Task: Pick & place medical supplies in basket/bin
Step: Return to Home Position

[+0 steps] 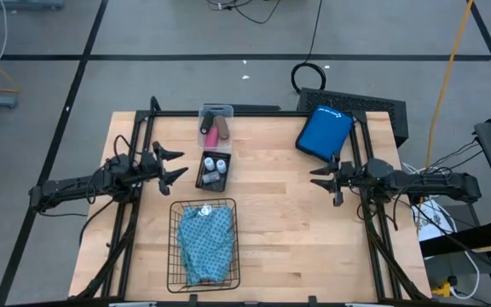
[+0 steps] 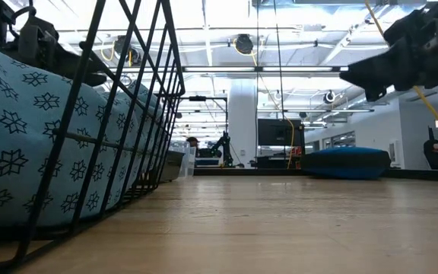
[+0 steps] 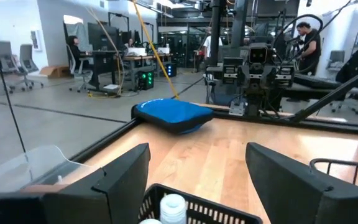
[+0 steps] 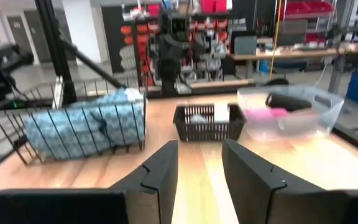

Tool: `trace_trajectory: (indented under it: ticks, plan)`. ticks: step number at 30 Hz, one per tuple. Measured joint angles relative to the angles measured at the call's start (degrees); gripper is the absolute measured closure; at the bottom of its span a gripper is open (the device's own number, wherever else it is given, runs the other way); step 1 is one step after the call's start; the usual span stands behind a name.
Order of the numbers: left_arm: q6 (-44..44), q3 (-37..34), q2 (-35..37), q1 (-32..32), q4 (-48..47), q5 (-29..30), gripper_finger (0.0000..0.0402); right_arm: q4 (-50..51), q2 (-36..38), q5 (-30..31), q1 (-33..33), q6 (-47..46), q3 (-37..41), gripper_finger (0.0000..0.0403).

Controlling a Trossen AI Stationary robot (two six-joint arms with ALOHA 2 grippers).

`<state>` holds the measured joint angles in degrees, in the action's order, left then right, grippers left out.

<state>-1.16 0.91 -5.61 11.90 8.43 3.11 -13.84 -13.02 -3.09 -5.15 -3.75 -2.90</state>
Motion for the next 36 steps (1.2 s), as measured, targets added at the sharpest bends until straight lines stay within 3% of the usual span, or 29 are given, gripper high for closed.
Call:
trace_trajectory:
  ticks: [5,36]
  plan:
    - [3.42,0.01,0.00,0.00,0.32,0.00,0.0128,4.01,-0.02,0.00,0.00,-0.05,0.02,0.0287]
    - [3.49,0.02,0.00,0.00,0.37,0.00,0.0128,4.21,0.00,0.00,0.00,-0.09,0.07,0.0287]
